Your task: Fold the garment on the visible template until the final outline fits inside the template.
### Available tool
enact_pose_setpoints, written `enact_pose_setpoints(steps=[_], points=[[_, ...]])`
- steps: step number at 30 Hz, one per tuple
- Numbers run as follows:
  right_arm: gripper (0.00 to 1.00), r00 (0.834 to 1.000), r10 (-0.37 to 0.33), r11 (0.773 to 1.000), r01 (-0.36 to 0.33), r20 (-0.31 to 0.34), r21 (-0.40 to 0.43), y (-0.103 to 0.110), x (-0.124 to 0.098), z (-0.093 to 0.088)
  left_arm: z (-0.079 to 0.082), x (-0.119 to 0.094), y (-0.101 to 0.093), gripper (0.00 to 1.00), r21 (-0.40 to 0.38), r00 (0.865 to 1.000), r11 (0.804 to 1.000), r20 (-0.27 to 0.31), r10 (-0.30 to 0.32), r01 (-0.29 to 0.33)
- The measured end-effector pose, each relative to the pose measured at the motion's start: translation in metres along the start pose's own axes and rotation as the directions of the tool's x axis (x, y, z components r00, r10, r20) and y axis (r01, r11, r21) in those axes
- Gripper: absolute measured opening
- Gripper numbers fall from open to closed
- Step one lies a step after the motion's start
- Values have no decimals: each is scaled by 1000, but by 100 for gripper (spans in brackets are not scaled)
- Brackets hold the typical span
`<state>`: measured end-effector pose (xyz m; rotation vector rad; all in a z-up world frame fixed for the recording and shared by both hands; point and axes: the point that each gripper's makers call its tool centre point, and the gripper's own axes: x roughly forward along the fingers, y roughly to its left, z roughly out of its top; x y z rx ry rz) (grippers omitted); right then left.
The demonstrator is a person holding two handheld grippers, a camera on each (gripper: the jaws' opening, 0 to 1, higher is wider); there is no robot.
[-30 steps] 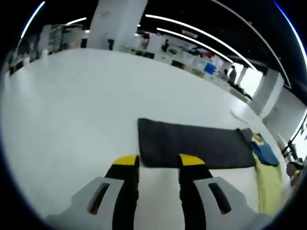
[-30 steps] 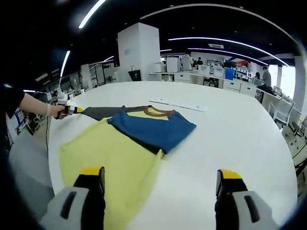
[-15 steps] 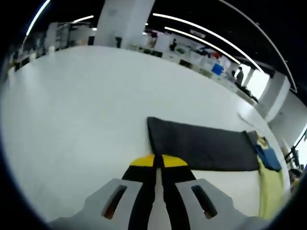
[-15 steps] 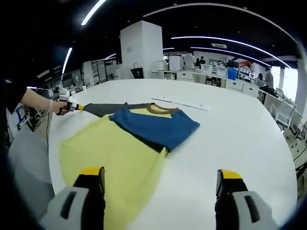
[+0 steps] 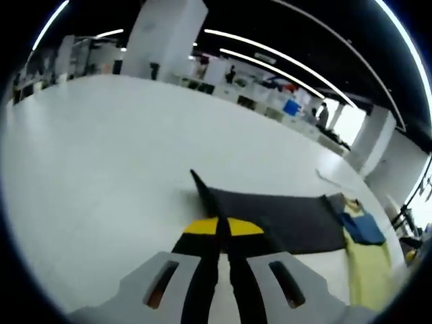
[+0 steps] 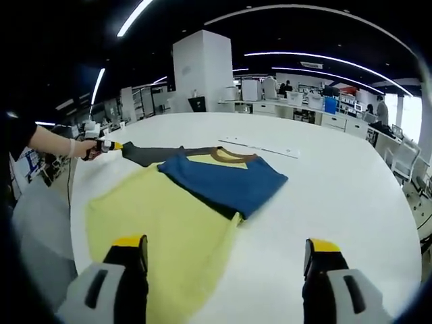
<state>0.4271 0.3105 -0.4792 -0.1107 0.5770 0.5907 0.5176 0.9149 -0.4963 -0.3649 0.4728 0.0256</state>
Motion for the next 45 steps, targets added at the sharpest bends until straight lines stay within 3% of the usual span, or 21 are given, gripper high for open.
enact_pose_setpoints(steps=[5,11,24,35,42,45], points=[[97,1000,-3,1000,3,5,2,-1,-1,1,12,2,-33,0,-14,997,997,37,-72,73],[97,1000,1,1000,-1,20,11,-3,-2,2,15,6,-74,0,2,989,989,33,-147,147],[97,999,-14,999,12,43,40,-6,-8,-2,18,23,-136,0,2,965,965,32,-261,261],[97,998,-34,998,32,46,55,-14,-14,-7,19,33,-195,0,-33,932,932,41,-360,361],[97,998,-43,997,40,48,65,-14,-15,-10,25,34,-238,0,-88,896,892,64,-439,443],[97,998,-46,997,43,46,68,-14,-16,-12,27,34,-259,0,-68,880,877,61,-472,475]])
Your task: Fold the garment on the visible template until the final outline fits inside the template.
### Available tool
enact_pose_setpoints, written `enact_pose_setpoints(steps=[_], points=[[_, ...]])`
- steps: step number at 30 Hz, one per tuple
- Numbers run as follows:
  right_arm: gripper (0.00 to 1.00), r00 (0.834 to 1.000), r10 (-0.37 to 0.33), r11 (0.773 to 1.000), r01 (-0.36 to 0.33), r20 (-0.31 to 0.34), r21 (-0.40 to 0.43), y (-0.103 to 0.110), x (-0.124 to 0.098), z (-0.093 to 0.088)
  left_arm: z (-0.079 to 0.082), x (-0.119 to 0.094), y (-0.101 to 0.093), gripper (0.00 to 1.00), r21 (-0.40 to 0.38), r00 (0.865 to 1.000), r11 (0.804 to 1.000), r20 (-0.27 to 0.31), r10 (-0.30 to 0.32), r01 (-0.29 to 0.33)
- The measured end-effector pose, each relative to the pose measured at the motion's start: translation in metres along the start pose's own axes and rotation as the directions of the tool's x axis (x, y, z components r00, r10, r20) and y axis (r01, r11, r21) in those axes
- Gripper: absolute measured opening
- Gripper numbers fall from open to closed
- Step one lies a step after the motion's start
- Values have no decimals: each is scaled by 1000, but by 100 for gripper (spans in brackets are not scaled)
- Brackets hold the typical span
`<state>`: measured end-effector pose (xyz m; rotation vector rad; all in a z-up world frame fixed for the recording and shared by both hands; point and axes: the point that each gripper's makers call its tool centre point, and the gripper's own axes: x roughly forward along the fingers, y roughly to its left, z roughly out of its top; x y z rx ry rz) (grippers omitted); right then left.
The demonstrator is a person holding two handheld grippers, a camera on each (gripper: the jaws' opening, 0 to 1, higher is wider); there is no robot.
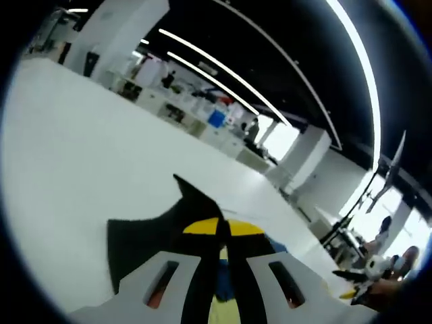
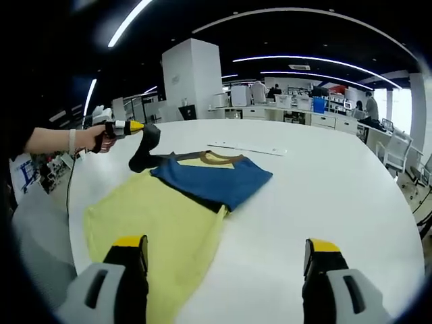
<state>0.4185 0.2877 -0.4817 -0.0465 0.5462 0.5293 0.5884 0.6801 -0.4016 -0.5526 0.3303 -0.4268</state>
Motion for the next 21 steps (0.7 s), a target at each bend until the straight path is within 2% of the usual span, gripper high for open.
enact_pose_setpoints(steps=[3,4,6,13,19,21], points=[[96,1000,1,1000,-1,-1,5,2,0,-2,-3,11,-21,0,38,999,998,-18,-42,43],[96,1000,3,1000,-3,0,6,2,0,-2,-9,10,-37,0,42,998,997,-19,-57,58],[96,1000,3,1000,-3,6,16,2,0,-2,-13,13,-51,0,40,997,996,-23,-78,79],[96,1000,-6,1000,6,10,22,-2,-4,-4,-19,31,-67,0,23,992,992,-39,-120,121],[96,1000,-13,1000,13,12,26,-5,-6,-6,-25,49,-90,0,-5,986,987,-41,-161,161],[96,1000,-15,999,14,13,32,-6,-7,-6,-28,54,-100,0,-46,983,983,-36,-182,180]])
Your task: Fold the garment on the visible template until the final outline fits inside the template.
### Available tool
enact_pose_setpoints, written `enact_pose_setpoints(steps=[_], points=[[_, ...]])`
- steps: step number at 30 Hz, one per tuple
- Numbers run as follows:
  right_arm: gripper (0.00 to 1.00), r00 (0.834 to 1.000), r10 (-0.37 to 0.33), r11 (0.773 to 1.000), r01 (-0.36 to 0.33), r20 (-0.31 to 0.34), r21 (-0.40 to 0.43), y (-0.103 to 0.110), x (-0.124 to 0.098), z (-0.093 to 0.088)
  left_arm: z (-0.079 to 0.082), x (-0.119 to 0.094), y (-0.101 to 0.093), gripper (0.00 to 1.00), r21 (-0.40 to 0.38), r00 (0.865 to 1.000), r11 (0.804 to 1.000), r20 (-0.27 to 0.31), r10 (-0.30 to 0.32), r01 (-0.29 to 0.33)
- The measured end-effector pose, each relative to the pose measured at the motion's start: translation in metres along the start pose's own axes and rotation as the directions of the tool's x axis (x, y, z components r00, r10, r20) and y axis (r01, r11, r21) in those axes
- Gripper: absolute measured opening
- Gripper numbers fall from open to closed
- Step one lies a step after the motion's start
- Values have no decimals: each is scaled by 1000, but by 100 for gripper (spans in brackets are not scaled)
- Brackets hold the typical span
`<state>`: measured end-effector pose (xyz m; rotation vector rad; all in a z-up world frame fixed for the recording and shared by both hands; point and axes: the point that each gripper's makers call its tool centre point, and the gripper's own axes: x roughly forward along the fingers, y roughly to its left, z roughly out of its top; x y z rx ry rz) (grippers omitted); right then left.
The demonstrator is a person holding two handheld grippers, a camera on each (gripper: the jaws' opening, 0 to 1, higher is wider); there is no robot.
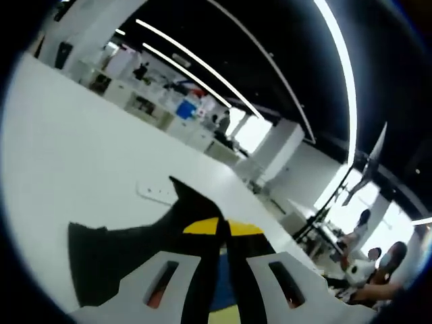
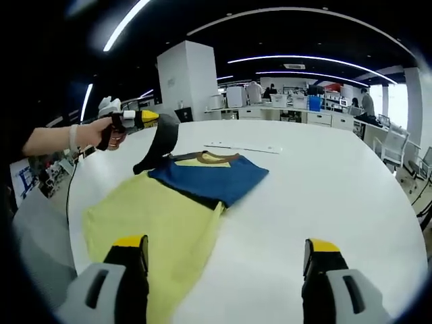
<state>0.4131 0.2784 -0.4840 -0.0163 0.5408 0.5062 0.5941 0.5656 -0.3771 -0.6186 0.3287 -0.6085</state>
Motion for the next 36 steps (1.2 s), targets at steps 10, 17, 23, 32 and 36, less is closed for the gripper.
enact_pose_setpoints(steps=[10,17,23,32,36], points=[[96,1000,-2,1000,2,0,4,-6,-1,-1,-24,31,-38,0,-20,997,997,-19,-77,76],[95,1000,-2,1000,2,-2,11,-8,-1,-3,-42,48,-61,0,-54,993,992,-13,-115,114],[95,1000,-9,1000,9,1,22,-9,-7,-6,-66,61,-66,0,-91,992,989,-32,-119,116],[95,999,-42,998,41,2,54,-21,-17,-13,-109,72,-68,0,-76,981,990,-143,-128,118],[95,999,-43,997,43,-6,59,-21,-16,-17,-123,76,-67,0,-50,973,991,-187,-133,126]])
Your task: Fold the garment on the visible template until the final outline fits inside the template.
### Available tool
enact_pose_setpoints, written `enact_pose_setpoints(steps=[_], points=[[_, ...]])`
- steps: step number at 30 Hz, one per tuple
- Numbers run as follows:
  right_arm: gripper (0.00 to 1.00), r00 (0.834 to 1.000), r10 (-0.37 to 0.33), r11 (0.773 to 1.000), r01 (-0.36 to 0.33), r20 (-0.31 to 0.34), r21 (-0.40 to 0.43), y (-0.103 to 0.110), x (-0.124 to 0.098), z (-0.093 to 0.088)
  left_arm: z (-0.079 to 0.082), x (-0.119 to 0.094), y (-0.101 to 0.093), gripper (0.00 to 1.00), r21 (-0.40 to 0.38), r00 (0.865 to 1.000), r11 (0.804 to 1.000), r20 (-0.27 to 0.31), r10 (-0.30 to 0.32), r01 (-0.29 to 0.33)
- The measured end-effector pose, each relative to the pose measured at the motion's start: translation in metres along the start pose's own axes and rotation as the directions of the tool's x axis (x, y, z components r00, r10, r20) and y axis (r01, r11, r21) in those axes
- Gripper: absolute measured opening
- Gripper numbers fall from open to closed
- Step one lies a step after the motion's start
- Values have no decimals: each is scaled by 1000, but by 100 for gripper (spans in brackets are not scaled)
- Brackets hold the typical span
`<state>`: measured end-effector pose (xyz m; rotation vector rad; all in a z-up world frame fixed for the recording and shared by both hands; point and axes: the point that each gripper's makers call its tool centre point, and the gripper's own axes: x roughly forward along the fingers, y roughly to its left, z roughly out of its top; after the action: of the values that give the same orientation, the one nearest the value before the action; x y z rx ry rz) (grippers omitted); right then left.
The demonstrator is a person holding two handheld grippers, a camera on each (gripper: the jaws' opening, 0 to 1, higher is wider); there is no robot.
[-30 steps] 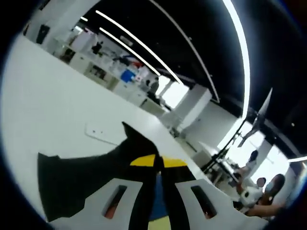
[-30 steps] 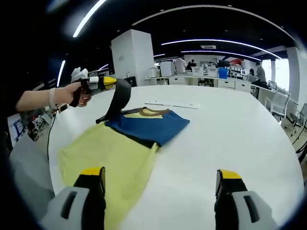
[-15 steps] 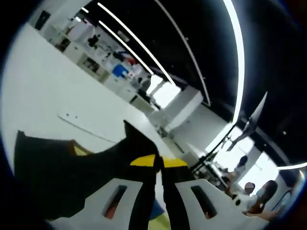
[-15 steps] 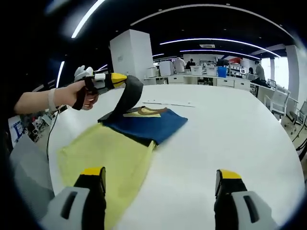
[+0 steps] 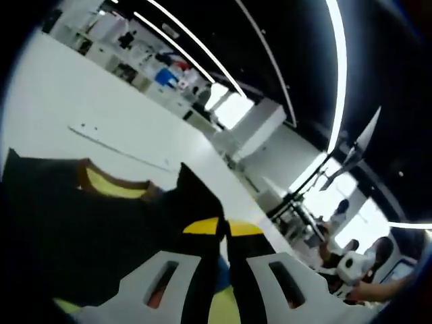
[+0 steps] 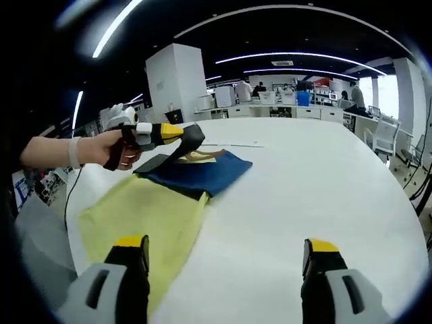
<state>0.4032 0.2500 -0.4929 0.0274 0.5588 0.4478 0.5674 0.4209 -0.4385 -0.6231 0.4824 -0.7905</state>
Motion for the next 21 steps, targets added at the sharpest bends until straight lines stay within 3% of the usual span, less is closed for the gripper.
enact_pose_setpoints(steps=[11,21], points=[[95,1000,12,1000,-12,-11,10,9,3,-6,-37,17,8,0,-44,998,999,-58,13,-15],[94,1000,7,1000,-6,-16,28,10,2,-12,-59,27,8,0,-56,994,998,-108,20,-26]])
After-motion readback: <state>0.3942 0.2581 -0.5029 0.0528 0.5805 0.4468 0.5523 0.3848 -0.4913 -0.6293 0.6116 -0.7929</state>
